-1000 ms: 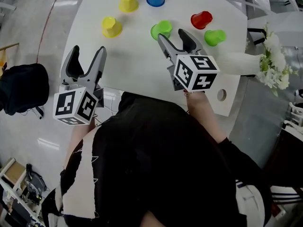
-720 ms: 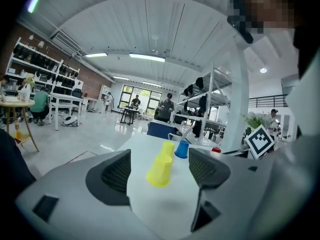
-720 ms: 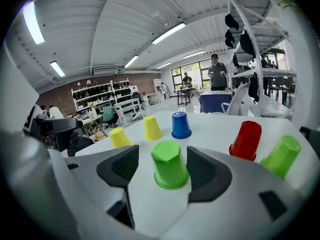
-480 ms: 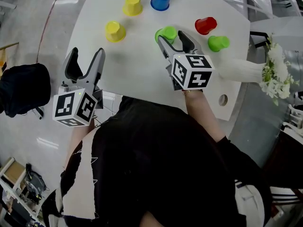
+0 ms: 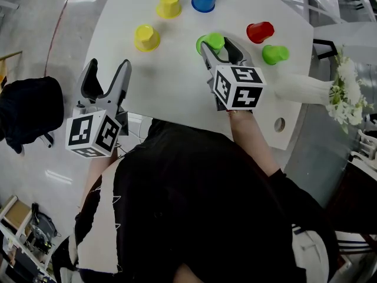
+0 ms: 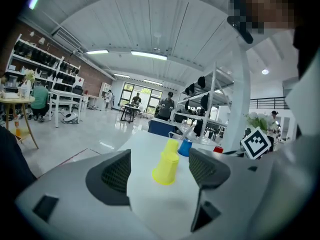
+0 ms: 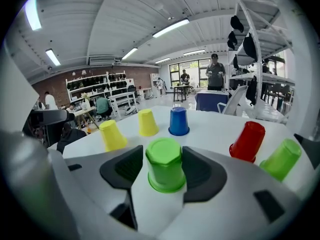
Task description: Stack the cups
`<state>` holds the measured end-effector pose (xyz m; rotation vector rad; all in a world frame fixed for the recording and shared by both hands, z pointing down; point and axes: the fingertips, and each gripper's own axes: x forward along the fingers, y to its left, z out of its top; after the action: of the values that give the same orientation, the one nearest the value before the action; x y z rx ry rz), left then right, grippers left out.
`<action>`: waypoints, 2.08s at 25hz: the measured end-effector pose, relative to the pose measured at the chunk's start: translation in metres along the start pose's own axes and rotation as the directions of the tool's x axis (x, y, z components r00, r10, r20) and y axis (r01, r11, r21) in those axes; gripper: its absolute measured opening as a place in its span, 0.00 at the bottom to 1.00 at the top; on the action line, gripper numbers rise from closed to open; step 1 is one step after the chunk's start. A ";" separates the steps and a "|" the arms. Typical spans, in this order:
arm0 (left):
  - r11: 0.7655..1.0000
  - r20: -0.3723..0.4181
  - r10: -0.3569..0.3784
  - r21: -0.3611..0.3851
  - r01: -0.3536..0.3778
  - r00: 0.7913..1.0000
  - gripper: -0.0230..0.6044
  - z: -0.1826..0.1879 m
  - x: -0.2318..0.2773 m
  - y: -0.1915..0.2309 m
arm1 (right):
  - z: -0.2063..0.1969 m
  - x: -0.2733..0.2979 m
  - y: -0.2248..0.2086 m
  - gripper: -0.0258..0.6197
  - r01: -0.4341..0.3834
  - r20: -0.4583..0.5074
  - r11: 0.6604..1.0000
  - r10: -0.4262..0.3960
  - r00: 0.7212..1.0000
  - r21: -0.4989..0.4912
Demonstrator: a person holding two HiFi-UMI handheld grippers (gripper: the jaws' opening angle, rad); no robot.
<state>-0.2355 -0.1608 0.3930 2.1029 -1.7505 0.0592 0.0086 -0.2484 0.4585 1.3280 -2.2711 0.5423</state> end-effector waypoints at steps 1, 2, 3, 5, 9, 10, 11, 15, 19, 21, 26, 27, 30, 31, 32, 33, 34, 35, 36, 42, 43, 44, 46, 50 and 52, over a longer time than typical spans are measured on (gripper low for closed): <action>1.000 -0.001 -0.002 -0.001 0.002 1.000 0.61 0.000 0.000 0.000 | 0.000 0.000 0.000 0.42 0.004 -0.002 1.000 -0.004 1.000 -0.005; 1.000 -0.001 -0.003 -0.001 0.003 1.000 0.61 0.000 -0.001 0.000 | -0.001 0.000 0.000 0.41 0.007 -0.004 1.000 -0.007 1.000 -0.009; 1.000 0.000 -0.005 -0.001 0.005 1.000 0.61 0.000 -0.002 0.000 | -0.001 -0.001 0.001 0.39 0.011 -0.006 1.000 -0.011 1.000 -0.012; 1.000 0.002 -0.007 0.000 0.007 1.000 0.61 0.001 -0.003 0.000 | -0.002 -0.002 0.001 0.39 0.017 -0.010 1.000 -0.017 1.000 -0.014; 1.000 0.005 -0.011 -0.003 0.011 1.000 0.61 0.002 -0.007 0.000 | -0.004 -0.005 0.002 0.39 0.029 -0.023 0.999 -0.030 0.999 -0.017; 1.000 0.006 -0.013 -0.003 0.013 1.000 0.61 0.002 -0.008 -0.001 | -0.005 -0.007 0.002 0.38 0.032 -0.025 0.999 -0.032 0.999 -0.019; 1.000 0.006 -0.016 -0.003 0.016 1.000 0.61 0.003 -0.008 -0.003 | -0.005 -0.009 0.003 0.38 0.032 -0.024 0.999 -0.033 0.999 -0.018; 0.999 0.009 -0.034 0.005 0.034 0.999 0.61 0.005 -0.011 -0.013 | -0.005 -0.021 0.005 0.38 0.027 -0.011 1.000 -0.027 1.000 -0.004; 0.999 0.017 -0.050 0.014 0.050 0.999 0.61 0.007 -0.016 -0.026 | -0.007 -0.036 0.002 0.38 0.029 0.003 1.000 -0.029 1.000 0.009; 0.998 0.018 -0.057 0.017 0.057 0.998 0.61 0.006 -0.018 -0.033 | -0.010 -0.044 -0.002 0.38 0.035 0.008 0.999 -0.035 0.999 0.017; 0.996 0.018 -0.085 0.027 0.085 0.996 0.61 0.004 -0.021 -0.053 | -0.019 -0.067 -0.017 0.38 0.066 0.017 0.997 -0.066 0.998 0.043; 0.995 0.017 -0.091 0.030 0.091 0.996 0.61 0.003 -0.022 -0.057 | -0.021 -0.072 -0.020 0.38 0.073 0.017 0.996 -0.073 0.997 0.048; 0.993 0.013 -0.109 0.038 0.109 0.994 0.61 0.001 -0.023 -0.068 | -0.028 -0.086 -0.030 0.38 0.092 0.017 0.994 -0.093 0.996 0.060; 0.993 0.013 -0.116 0.040 0.115 0.993 0.61 0.001 -0.024 -0.073 | -0.031 -0.090 -0.033 0.38 0.099 0.017 0.993 -0.100 0.995 0.063; 0.992 0.013 -0.122 0.042 0.122 0.992 0.61 0.000 -0.024 -0.077 | -0.033 -0.093 -0.037 0.38 0.105 0.016 0.992 -0.106 0.994 0.065; 0.991 0.012 -0.129 0.043 0.128 0.992 0.61 -0.001 -0.024 -0.081 | -0.036 -0.097 -0.040 0.38 0.112 0.014 0.991 -0.113 0.993 0.067; 0.990 0.012 -0.134 0.044 0.134 0.991 0.61 -0.002 -0.023 -0.084 | -0.039 -0.100 -0.043 0.38 0.118 0.011 0.991 -0.119 0.993 0.069; 0.989 0.011 -0.139 0.045 0.139 0.990 0.61 -0.003 -0.023 -0.088 | -0.041 -0.103 -0.046 0.38 0.123 0.009 0.990 -0.124 0.992 0.071; 0.989 0.009 -0.144 0.045 0.144 0.990 0.61 -0.004 -0.023 -0.092 | -0.044 -0.106 -0.048 0.38 0.127 0.006 0.989 -0.127 0.992 0.074; 0.985 0.001 -0.167 0.052 0.167 0.986 0.61 -0.009 -0.026 -0.110 | -0.063 -0.118 -0.061 0.38 0.149 -0.015 0.985 -0.148 0.989 0.088; 0.984 0.000 -0.168 0.054 0.167 0.986 0.61 -0.010 -0.027 -0.111 | -0.066 -0.119 -0.062 0.38 0.150 -0.020 0.985 -0.149 0.989 0.090; 0.984 -0.001 -0.167 0.056 0.167 0.986 0.61 -0.010 -0.028 -0.112 | -0.069 -0.119 -0.062 0.38 0.150 -0.024 0.984 -0.148 0.989 0.093; 0.985 -0.001 -0.165 0.059 0.165 0.986 0.61 -0.010 -0.030 -0.112 | -0.073 -0.119 -0.062 0.38 0.148 -0.030 0.984 -0.146 0.989 0.099; 0.986 0.001 -0.158 0.061 0.157 0.987 0.61 -0.008 -0.033 -0.111 | -0.075 -0.119 -0.061 0.38 0.146 -0.028 0.984 -0.144 0.989 0.099; 0.986 0.001 -0.156 0.061 0.156 0.988 0.61 -0.008 -0.034 -0.110 | -0.075 -0.119 -0.061 0.38 0.145 -0.028 0.985 -0.143 0.989 0.098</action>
<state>-0.1360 -0.1118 0.3607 2.2784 -1.6002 0.0625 0.1278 -0.1519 0.4602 1.5140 -2.1347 0.6227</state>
